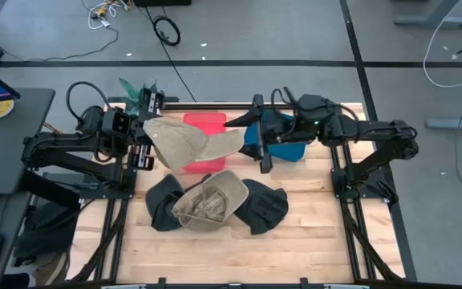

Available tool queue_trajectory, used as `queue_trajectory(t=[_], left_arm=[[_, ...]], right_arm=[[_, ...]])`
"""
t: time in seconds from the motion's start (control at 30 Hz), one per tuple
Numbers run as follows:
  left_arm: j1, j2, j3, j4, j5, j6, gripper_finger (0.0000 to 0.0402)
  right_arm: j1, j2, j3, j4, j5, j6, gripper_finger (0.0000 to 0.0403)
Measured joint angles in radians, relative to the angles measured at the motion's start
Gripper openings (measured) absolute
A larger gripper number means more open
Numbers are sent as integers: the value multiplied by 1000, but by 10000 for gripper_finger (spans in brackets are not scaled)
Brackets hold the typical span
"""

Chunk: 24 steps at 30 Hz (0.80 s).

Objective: Pick & Place hat
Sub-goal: Put the right brown cap into the blue bin

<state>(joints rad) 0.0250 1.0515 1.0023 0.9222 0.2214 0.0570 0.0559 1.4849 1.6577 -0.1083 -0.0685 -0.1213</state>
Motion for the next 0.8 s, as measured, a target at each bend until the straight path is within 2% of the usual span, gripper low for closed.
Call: queue_trajectory(t=[0.1, 0.2, 0.3, 0.47, 0.7, 0.8], left_arm=[[0, 0, 0, -2, 0, 1, 5], [0, 0, 0, -6, 7, 5, 5], [0, 0, 0, -6, 8, 6, 5], [-1, 0, 0, -12, -25, -3, 14], [0, 0, 0, -78, -170, -26, 59], [0, 0, 0, -91, -200, -25, 82]], right_arm=[[0, 15, 0, 24, 0, -44, 255], [0, 15, 0, 33, 0, -87, 222], [0, 15, 0, 38, 0, -105, 157], [0, 14, 0, 45, 0, -108, 24], [0, 14, 0, 38, 39, -123, 13], [0, 14, 0, 30, 79, -124, 9]])
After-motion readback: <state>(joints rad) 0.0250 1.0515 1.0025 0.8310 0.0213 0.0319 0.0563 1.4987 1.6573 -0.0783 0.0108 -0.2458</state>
